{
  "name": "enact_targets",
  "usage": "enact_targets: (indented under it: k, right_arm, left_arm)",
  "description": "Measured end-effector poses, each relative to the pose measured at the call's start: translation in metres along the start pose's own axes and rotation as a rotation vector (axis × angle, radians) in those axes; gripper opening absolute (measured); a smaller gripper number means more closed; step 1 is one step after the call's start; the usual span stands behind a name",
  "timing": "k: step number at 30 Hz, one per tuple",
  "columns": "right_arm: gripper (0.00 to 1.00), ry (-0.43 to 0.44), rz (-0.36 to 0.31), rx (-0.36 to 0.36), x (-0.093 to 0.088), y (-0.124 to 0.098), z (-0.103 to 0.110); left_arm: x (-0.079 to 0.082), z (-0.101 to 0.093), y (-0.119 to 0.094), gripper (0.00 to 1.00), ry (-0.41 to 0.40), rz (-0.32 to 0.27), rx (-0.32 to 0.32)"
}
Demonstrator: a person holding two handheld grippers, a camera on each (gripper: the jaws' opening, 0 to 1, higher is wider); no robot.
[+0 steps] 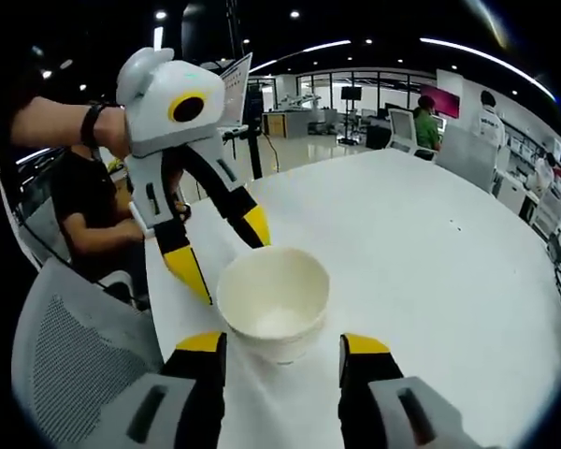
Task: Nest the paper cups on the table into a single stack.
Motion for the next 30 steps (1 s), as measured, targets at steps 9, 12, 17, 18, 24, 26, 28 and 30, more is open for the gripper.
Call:
enact_targets:
  k: [9, 12, 17, 18, 24, 26, 28, 30]
  right_arm:
    - [0.43, -0.020, 0.013, 0.029, 0.001, 0.002, 0.007]
    - [0.40, -0.022, 0.012, 0.037, 0.005, 0.002, 0.010]
    - [0.40, -0.040, 0.020, 0.040, 0.005, 0.009, 0.007]
    - [0.40, -0.040, 0.023, 0.041, 0.006, 0.005, 0.010]
    - [0.40, -0.050, 0.029, 0.042, 0.006, 0.006, 0.007]
    - [0.40, -0.054, 0.027, 0.041, 0.008, 0.005, 0.006]
    - [0.40, -0.064, 0.024, 0.040, 0.011, 0.005, 0.003]
    - [0.41, -0.070, 0.020, 0.035, 0.018, 0.002, 0.000]
  left_arm:
    - [0.003, 0.000, 0.002, 0.33, -0.004, -0.022, -0.017]
    - [0.006, -0.001, 0.003, 0.33, -0.003, -0.030, -0.015]
    - [0.005, 0.000, 0.005, 0.33, 0.005, -0.019, -0.018]
    - [0.004, 0.000, 0.005, 0.33, 0.005, -0.017, -0.018]
    - [0.008, -0.001, 0.004, 0.32, 0.018, -0.011, -0.013]
    - [0.009, 0.000, 0.003, 0.32, 0.024, -0.010, -0.012]
    - [0.013, 0.002, 0.000, 0.32, 0.028, -0.011, -0.010]
    - [0.017, 0.006, -0.002, 0.32, 0.030, -0.014, -0.003]
Point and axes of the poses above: the point that each gripper's makers call its tool centre point, and the gripper's own axes: y roughly forward along the fingers, z roughly to its left, x roughly out of its top, the point moved 2 cm from there along -y, roughly backward along the fingers, and after that the axes turned 2 degrees about y, right-handed, at the moved point
